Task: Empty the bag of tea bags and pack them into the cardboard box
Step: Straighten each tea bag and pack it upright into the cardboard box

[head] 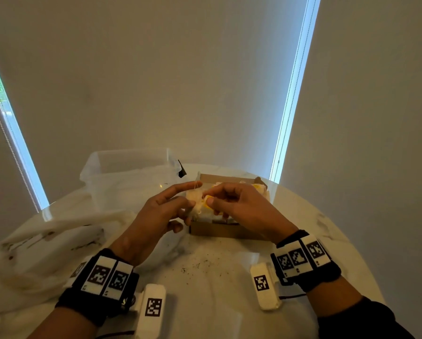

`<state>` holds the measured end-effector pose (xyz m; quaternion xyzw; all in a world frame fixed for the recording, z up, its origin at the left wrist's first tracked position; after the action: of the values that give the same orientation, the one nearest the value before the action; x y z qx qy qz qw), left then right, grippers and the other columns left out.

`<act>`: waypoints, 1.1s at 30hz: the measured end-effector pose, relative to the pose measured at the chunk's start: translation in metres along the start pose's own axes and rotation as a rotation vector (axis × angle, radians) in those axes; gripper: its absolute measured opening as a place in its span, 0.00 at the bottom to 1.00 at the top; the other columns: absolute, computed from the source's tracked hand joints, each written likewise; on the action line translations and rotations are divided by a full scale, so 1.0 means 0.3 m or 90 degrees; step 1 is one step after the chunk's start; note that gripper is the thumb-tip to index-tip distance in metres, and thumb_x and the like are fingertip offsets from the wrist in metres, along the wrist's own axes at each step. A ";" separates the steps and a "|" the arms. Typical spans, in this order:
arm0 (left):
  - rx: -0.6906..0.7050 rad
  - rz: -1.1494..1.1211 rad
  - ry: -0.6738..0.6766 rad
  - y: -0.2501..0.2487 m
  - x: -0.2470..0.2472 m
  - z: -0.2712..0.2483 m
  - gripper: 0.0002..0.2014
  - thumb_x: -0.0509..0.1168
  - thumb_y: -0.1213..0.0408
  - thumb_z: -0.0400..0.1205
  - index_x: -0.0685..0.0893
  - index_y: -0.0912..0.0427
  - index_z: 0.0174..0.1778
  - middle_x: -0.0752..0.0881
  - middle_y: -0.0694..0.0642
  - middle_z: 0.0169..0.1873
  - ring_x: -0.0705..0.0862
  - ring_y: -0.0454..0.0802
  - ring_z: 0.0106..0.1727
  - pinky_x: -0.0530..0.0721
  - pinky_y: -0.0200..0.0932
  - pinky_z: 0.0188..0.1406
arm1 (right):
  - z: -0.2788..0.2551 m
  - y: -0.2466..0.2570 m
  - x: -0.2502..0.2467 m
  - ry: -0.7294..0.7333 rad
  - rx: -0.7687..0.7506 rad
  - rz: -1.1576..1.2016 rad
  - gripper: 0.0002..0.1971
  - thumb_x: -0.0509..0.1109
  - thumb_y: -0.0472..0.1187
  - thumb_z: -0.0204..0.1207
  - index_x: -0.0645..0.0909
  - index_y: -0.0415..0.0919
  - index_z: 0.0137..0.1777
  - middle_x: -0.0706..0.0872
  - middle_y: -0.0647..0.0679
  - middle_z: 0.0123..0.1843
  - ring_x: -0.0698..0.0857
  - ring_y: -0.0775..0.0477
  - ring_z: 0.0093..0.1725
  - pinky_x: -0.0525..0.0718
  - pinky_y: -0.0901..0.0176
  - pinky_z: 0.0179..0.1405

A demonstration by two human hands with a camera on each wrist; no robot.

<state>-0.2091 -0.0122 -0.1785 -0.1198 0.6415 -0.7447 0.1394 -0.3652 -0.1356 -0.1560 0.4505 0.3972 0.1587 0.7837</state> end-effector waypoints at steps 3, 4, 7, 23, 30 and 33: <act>0.008 0.036 -0.008 0.002 0.000 0.000 0.19 0.67 0.66 0.90 0.91 0.37 0.69 0.93 0.56 0.45 0.86 0.50 0.39 0.83 0.42 0.34 | -0.003 -0.002 -0.005 0.002 0.017 0.033 0.04 0.78 0.43 0.85 0.91 0.49 0.57 0.96 0.52 0.46 0.94 0.53 0.46 0.93 0.57 0.49; 0.014 0.051 -0.008 0.002 0.001 -0.001 0.19 0.67 0.66 0.90 0.91 0.36 0.69 0.92 0.57 0.46 0.86 0.50 0.39 0.84 0.42 0.34 | -0.003 -0.002 -0.009 0.005 0.018 0.050 0.05 0.78 0.42 0.84 0.90 0.46 0.57 0.96 0.50 0.47 0.95 0.50 0.47 0.93 0.53 0.51; 0.034 0.090 -0.001 0.005 0.004 -0.001 0.19 0.69 0.66 0.90 0.90 0.36 0.70 0.93 0.57 0.47 0.89 0.48 0.38 0.85 0.43 0.35 | -0.005 0.008 -0.018 0.019 0.011 0.146 0.08 0.77 0.38 0.84 0.89 0.40 0.61 0.97 0.44 0.51 0.96 0.44 0.52 0.94 0.54 0.55; 0.085 0.165 0.005 0.003 0.011 0.006 0.19 0.74 0.59 0.87 0.87 0.31 0.71 0.95 0.47 0.50 0.93 0.54 0.46 0.90 0.41 0.38 | 0.009 -0.018 0.018 -0.099 0.014 0.048 0.09 0.84 0.50 0.76 0.90 0.53 0.53 0.94 0.58 0.52 0.93 0.55 0.50 0.93 0.59 0.49; 0.074 0.171 0.012 0.007 0.020 0.006 0.18 0.75 0.51 0.83 0.87 0.28 0.67 0.95 0.43 0.51 0.94 0.53 0.47 0.91 0.40 0.38 | 0.015 -0.016 0.019 -0.070 -0.049 -0.010 0.21 0.80 0.47 0.83 0.84 0.63 0.73 0.94 0.56 0.55 0.94 0.55 0.55 0.94 0.54 0.57; 0.075 0.178 0.008 0.003 0.019 0.000 0.18 0.71 0.40 0.79 0.90 0.31 0.66 0.95 0.43 0.53 0.94 0.47 0.49 0.90 0.39 0.38 | 0.016 -0.025 0.012 -0.083 -0.050 -0.034 0.13 0.81 0.47 0.81 0.92 0.57 0.65 0.95 0.60 0.52 0.93 0.58 0.55 0.93 0.54 0.60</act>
<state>-0.2144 -0.0142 -0.1795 -0.0163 0.6078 -0.7551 0.2451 -0.3598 -0.1403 -0.1627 0.4180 0.3504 0.1234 0.8290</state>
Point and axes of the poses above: each hand's wrist, its own z-axis towards the middle knuckle, its own x-axis out of the palm, y = z × x, the point moved 5 cm from there along z, towards the middle knuckle
